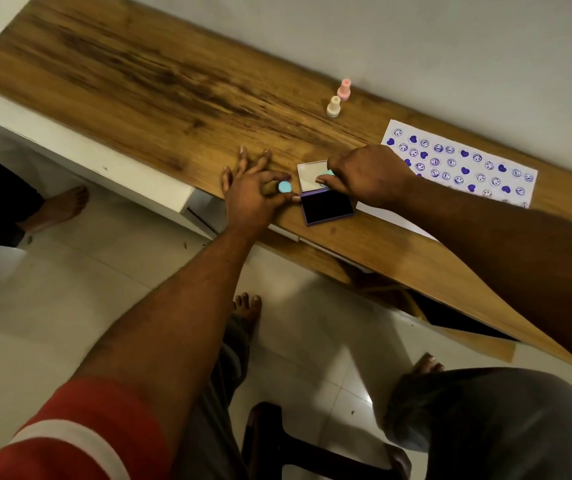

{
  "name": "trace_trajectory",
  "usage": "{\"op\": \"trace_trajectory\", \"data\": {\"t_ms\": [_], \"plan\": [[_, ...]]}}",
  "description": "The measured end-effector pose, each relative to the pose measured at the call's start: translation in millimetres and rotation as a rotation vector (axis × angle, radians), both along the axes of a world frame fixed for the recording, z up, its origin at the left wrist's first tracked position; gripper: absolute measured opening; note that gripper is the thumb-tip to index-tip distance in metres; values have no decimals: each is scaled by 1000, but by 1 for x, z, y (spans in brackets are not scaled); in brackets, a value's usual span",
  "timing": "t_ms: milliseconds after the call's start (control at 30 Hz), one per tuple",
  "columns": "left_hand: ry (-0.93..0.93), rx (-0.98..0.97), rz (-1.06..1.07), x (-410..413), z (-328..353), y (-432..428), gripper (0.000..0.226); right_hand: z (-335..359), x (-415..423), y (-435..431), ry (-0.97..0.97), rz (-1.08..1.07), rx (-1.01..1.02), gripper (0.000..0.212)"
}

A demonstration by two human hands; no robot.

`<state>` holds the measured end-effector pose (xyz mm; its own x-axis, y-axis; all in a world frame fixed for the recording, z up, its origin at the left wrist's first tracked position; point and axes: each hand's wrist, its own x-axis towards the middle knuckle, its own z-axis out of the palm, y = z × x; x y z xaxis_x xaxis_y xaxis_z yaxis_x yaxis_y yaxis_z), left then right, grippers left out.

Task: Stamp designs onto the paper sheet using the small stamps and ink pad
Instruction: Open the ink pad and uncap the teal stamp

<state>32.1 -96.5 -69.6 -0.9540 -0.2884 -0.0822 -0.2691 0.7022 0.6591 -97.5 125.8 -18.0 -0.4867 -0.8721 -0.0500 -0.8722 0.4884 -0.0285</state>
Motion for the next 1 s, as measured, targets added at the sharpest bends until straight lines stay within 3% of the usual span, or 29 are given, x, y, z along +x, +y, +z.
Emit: {"op": "trace_trajectory", "data": {"t_ms": [267,400,633,700,767,833,933,1000], "plan": [[128,-262,-204,8,4,14,85,-1,27,17,68,-137,23,60],[144,-309,-282,11,-3,31,80,-6,42,22,43,-226,67,58],[168,-247,-191,10,-9,37,73,16,57,4,2,-217,129,54],[152,-227,-179,11,-10,38,73,43,46,-10,92,-249,-13,53],[138,-199,-159,11,-11,37,71,67,33,-22,383,-291,-218,49],[127,-178,-147,12,-10,38,69,68,36,-28,473,-344,-266,44],[119,-164,-141,14,-6,39,71,13,74,-17,88,-324,153,37],[108,-151,-146,14,-5,39,71,-11,84,-7,5,-363,231,35]]}}
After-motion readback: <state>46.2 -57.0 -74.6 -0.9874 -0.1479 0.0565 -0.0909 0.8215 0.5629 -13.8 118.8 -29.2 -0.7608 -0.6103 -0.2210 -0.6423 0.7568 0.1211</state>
